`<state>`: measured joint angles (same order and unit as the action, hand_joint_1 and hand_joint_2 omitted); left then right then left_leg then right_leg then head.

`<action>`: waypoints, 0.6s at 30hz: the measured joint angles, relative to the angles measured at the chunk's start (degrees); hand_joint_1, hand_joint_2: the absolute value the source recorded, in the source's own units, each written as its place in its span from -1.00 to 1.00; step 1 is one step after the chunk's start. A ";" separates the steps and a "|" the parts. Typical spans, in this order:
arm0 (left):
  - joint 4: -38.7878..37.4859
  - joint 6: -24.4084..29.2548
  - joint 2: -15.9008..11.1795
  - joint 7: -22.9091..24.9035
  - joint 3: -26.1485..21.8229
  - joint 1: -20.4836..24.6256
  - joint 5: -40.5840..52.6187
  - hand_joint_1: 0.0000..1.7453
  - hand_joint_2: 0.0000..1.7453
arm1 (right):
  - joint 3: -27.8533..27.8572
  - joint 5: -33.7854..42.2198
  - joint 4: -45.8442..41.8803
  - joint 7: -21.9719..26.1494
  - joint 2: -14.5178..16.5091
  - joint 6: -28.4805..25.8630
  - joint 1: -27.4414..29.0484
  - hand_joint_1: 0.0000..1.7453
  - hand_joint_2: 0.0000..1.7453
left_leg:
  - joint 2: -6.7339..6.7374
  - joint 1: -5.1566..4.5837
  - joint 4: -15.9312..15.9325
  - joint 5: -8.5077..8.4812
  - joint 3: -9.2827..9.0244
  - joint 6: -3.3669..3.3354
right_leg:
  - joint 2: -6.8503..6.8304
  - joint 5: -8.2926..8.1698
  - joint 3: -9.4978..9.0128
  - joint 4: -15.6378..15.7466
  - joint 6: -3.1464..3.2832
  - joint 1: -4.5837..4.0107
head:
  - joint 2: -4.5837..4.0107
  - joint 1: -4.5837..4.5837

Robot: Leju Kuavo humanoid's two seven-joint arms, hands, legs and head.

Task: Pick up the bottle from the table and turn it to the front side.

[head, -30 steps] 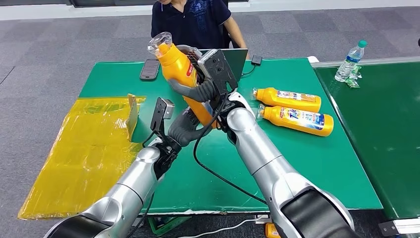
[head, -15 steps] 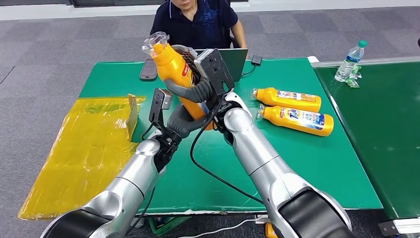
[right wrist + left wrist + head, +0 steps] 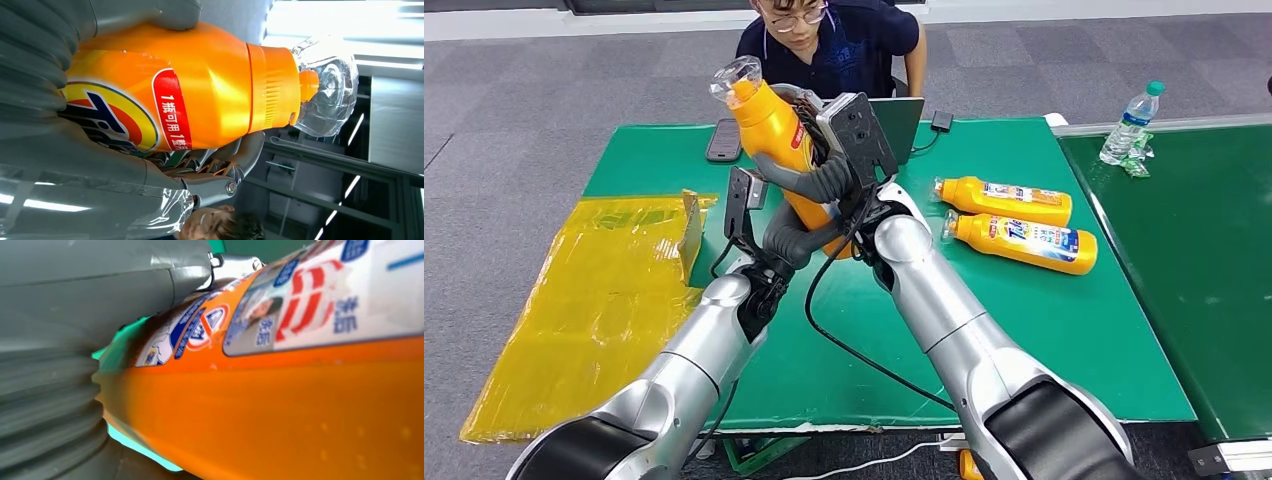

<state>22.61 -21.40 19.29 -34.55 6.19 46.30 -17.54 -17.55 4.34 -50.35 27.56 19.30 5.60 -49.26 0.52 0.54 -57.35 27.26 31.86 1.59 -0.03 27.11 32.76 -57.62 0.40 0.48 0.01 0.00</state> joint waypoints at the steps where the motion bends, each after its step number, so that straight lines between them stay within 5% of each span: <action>1: 0.01 -0.09 0.01 0.21 0.31 0.03 -0.97 1.00 1.00 | 0.00 0.10 0.02 0.00 0.00 -0.05 -0.02 1.00 1.00 | 0.00 0.00 0.00 0.00 0.00 0.00 | 0.00 0.00 0.00 0.00 0.00 0.00 | -0.01 0.00; 18: 0.10 -0.28 -0.21 0.84 2.80 0.05 -5.94 1.00 1.00 | 0.00 1.15 0.19 0.24 0.10 -0.12 -0.07 1.00 1.00 | 0.00 0.00 0.00 0.00 0.00 0.00 | 0.00 0.00 0.00 0.00 0.00 0.00 | 0.00 0.00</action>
<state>22.71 -21.68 19.09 -33.71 8.98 46.35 -23.47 -17.55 5.49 -50.16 27.80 19.40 5.48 -49.33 0.52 0.54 -57.36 27.26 31.86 1.59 -0.03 27.11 32.76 -57.62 0.40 0.48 0.01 0.00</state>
